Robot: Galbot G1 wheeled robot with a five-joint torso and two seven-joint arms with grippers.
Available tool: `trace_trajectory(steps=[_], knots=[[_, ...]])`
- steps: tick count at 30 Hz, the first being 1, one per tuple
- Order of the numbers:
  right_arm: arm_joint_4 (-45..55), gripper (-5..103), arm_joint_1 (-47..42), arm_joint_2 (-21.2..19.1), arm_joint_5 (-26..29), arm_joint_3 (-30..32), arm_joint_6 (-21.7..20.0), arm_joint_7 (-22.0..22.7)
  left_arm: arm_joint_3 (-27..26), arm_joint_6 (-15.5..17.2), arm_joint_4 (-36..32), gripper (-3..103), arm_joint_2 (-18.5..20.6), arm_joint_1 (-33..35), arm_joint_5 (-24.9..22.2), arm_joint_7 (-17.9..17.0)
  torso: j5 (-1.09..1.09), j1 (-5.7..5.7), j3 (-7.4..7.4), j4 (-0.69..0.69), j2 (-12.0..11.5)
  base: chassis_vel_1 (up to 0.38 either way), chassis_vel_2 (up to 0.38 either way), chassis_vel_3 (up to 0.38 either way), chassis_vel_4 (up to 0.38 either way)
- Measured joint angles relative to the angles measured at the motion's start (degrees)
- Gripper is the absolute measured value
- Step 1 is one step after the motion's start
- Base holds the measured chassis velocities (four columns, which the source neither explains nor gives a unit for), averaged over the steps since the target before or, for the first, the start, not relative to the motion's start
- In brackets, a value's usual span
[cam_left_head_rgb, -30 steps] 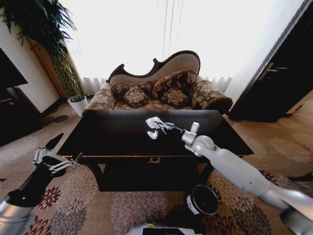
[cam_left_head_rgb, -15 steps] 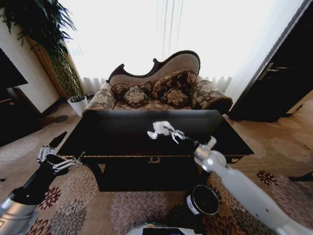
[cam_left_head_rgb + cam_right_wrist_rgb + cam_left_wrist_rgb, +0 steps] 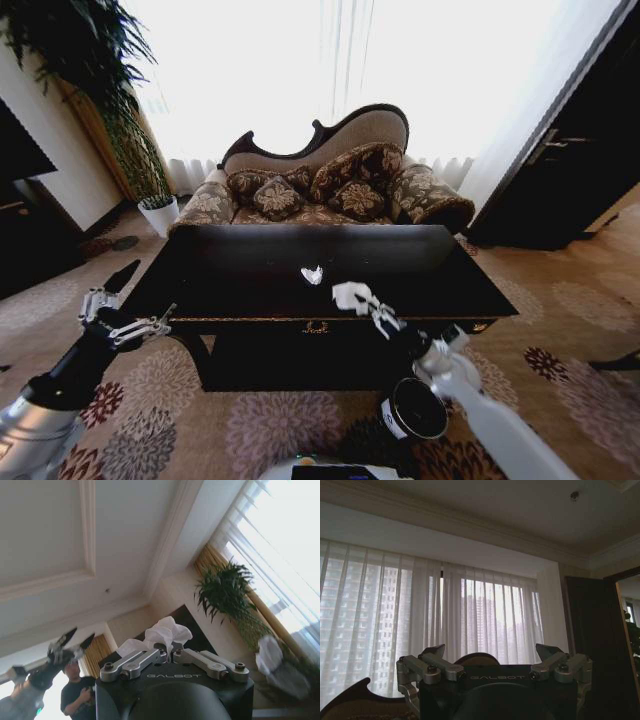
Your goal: Move to the front of the table and place the trash on the table into the trash bin.
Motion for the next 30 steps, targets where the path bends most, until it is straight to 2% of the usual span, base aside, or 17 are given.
trace_trajectory(steps=[9,17,20,21,26,27,29,30], knots=[[-9.3,1,-3.0,1.2,-10.8,0.6,2.8,-6.9,1.1,0.0,0.0,100,0.0,-1.0,-0.1,0.0,0.01,0.0,0.01,0.0,0.0,0.0,0.0,0.0,0.0],[-17.0,1,-3.0,2.0,-17.5,0.6,4.2,-6.3,0.8,-0.2,0.0,100,0.0,-1.1,-0.7,0.0,0.01,0.0,0.01,0.0,0.0,0.0,0.0,0.0,0.0],[-20.9,1,-1.9,2.1,-23.7,0.4,5.6,-2.6,0.7,-0.2,0.0,100,0.0,-1.1,-0.8,0.0,0.0,0.0,0.01,0.01,0.0,0.0,0.0,0.0,0.0],[-20.9,1,-1.9,2.1,-23.7,0.4,5.6,-2.6,0.7,-0.2,0.0,100,0.0,-1.1,-0.8,0.0,0.0,0.0,0.01,0.01,0.0,0.0,0.0,0.0,0.0],[-24.9,1,-0.4,2.0,-35.0,0.9,5.6,7.6,0.3,-0.3,0.0,100,0.1,-0.7,-1.0,0.0,0.01,0.01,0.01,0.0,0.0,0.0,0.0,0.0,0.0],[-25.4,1,-0.1,1.9,-36.6,1.0,5.4,9.7,0.2,-0.3,0.0,100,0.0,-0.7,-1.1,0.0,0.01,0.01,0.01,0.01,0.0,0.0,0.0,0.0,0.0],[-25.6,1,0.0,1.9,-37.6,1.0,5.2,11.1,0.2,-0.3,0.0,100,0.0,-0.7,-1.1,0.0,0.01,0.01,0.01,0.01,0.0,0.0,0.0,0.0,0.0],[-26.4,1,0.5,1.9,-41.0,1.0,4.1,15.5,0.1,-0.3,0.0,100,-0.1,-0.6,-1.1,0.0,0.01,0.01,0.01,0.01,0.0,0.0,0.0,0.0,0.0]])
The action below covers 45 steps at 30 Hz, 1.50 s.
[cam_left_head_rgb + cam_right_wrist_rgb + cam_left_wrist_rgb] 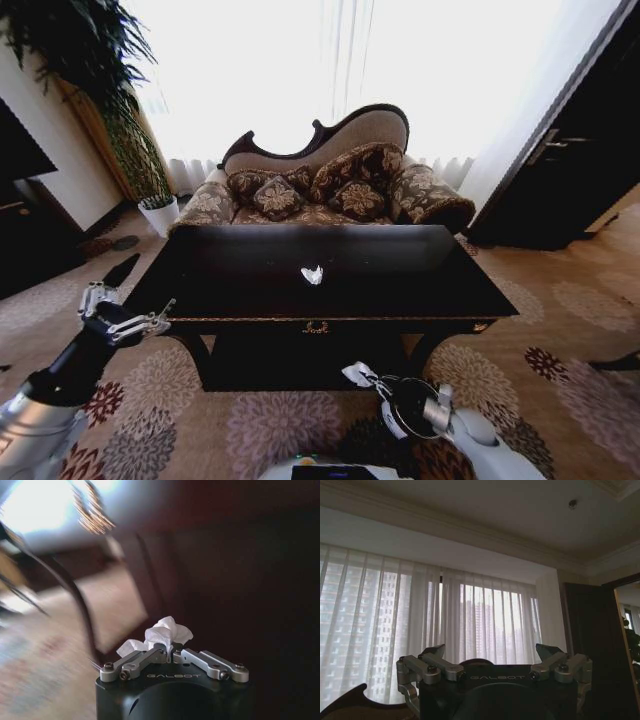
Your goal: Move to the front of the table and place the trash on the table into the trash bin.
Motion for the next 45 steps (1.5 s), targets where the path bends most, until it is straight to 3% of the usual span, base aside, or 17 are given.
trace_trajectory(steps=[4,5,6,10,14,25,36,41,44,45], knots=[[-2.6,1,1.2,0.0,-9.7,-0.8,-5.2,13.2,-0.1,-0.1,0.0,100,-0.2,0.3,0.0,0.0,0.0,0.0,0.0,0.0,0.0,0.0,0.0,0.0,0.0],[-4.2,1,1.8,0.0,-12.3,-1.4,-7.8,18.5,-0.3,-0.1,0.0,100,-0.1,0.4,0.0,0.0,0.0,0.0,0.0,0.0,0.0,0.0,0.0,0.0,0.0],[-4.2,1,1.8,0.0,-12.3,-1.4,-7.8,18.5,-0.3,-0.1,0.0,100,-0.1,0.4,0.0,0.0,0.0,0.0,0.0,0.0,0.0,0.0,0.0,0.0,0.0],[-10.5,1,3.9,0.6,-15.5,-3.0,-11.0,28.4,-1.2,-0.2,0.0,100,0.3,0.9,-0.5,0.0,0.01,0.0,0.0,-0.01,0.0,0.0,0.0,0.0,0.0],[-13.6,1,5.0,1.1,-17.1,-3.3,-12.9,31.7,-1.3,-0.2,0.0,100,0.4,1.0,-0.6,0.0,0.0,0.0,0.0,0.0,0.0,0.0,0.0,0.0,0.0],[-24.0,1,10.0,1.2,-18.2,-6.0,-13.8,37.4,-1.6,-0.3,0.0,100,0.5,1.1,-0.6,0.0,0.0,0.0,0.0,0.0,0.0,0.0,0.0,0.0,0.0],[-26.3,0,11.0,1.2,-19.1,-6.8,-14.6,37.9,-2.5,-0.5,0.0,100,0.5,1.6,-1.1,0.0,0.0,0.0,0.0,0.0,0.0,0.0,0.0,0.0,0.0],[-25.8,21,10.1,1.4,-20.0,-6.4,-14.6,36.6,-2.1,-0.5,0.0,100,-0.1,1.8,-0.9,0.0,-0.01,0.0,0.0,0.0,0.0,0.0,0.0,0.0,0.0],[-25.8,27,9.9,1.5,-20.3,-6.2,-14.6,35.9,-2.1,-0.5,0.0,100,-0.1,1.9,-0.8,0.0,0.0,0.0,0.0,0.0,0.0,0.0,0.0,0.0,0.0],[-25.8,37,9.8,1.5,-20.6,-6.0,-14.5,35.5,-2.1,-0.5,0.0,100,-0.1,1.9,-0.8,0.0,0.0,0.0,0.0,0.0,0.0,0.0,0.0,0.0,0.0]])
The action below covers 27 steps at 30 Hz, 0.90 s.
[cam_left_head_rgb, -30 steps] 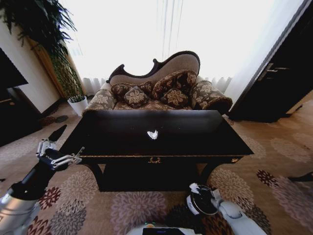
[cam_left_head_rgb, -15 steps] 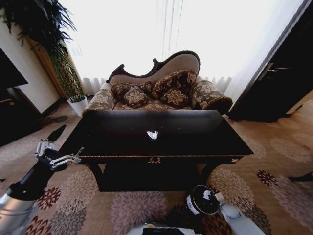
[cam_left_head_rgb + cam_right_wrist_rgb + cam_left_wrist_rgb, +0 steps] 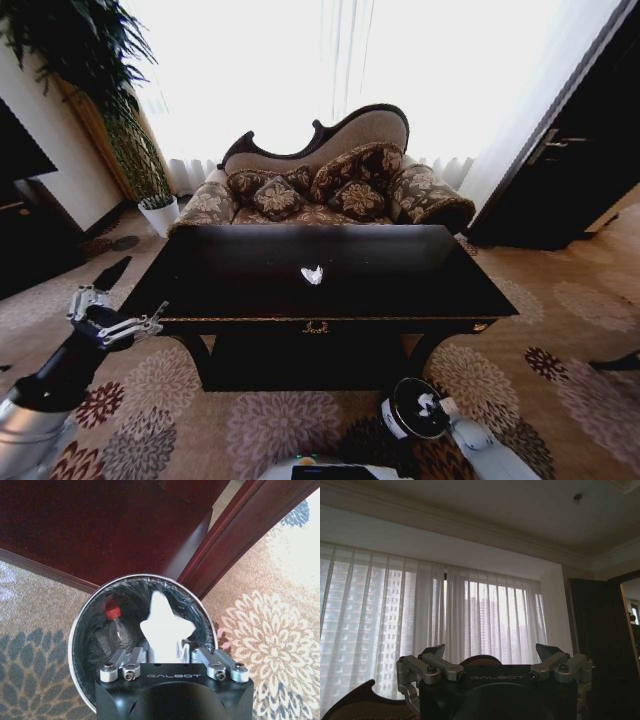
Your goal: Move to the front of the table and place the trash on the table into the trash bin.
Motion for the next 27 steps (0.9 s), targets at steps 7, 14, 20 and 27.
trace_trajectory(steps=[7,14,20,27], knots=[[0.5,59,-0.3,0.3,-0.2,0.1,0.1,-0.4,0.0,0.0,0.0,100,-0.1,0.0,0.0,0.0,0.0,0.0,0.0,0.0,0.0,0.0,0.0,0.0,0.0],[0.7,81,-0.4,0.3,-0.6,0.2,0.2,-1.0,0.5,0.0,0.0,100,-0.2,-0.3,0.2,0.1,0.0,0.0,0.0,0.0,0.0,0.0,0.0,0.0,0.0],[1.3,99,-0.7,0.3,-0.7,0.2,0.3,-1.4,0.6,0.0,0.0,100,-0.1,-0.6,0.3,0.1,0.0,0.0,0.0,0.0,0.0,0.0,0.0,0.0,0.0],[6.4,100,-4.8,1.2,-4.0,1.7,1.8,-4.4,1.0,0.0,0.0,100,-0.1,-1.1,0.3,0.2,0.0,0.0,0.0,0.0,0.0,0.0,0.0,0.0,0.0]])
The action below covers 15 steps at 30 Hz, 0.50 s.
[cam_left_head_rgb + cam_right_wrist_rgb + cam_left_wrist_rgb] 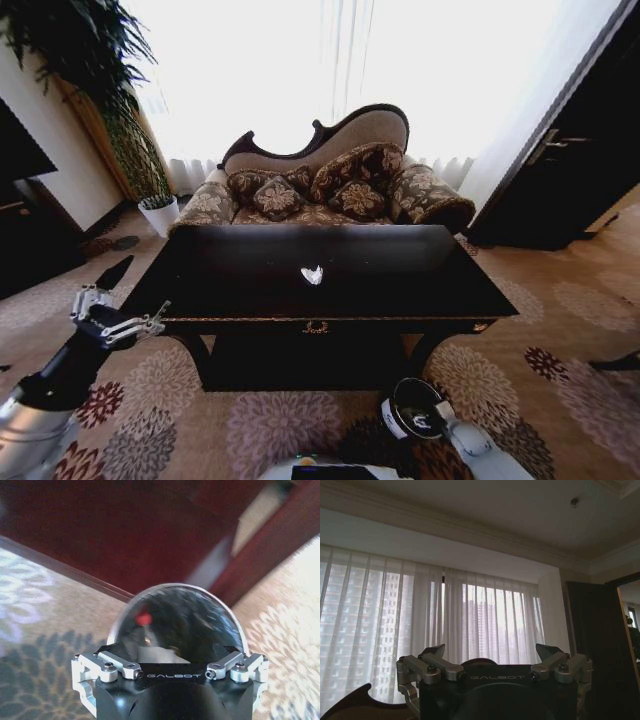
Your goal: Move to the front of the table and place the trash on the table into the trash bin.
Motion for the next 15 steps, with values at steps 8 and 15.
trace_trajectory(steps=[8,15], knots=[[9.8,100,-5.9,1.8,-6.2,3.2,8.5,-7.6,0.3,0.0,0.0,100,0.0,-0.4,0.0,0.0,0.0,0.0,0.0,0.0,0.0,0.0,0.0,0.0,0.0],[19.2,100,-11.0,3.5,-5.5,7.2,15.1,-19.7,0.5,0.0,0.0,100,0.4,-0.9,-0.2,0.0,-0.01,0.0,0.0,0.0,0.0,0.0,0.0,0.0,0.0]])
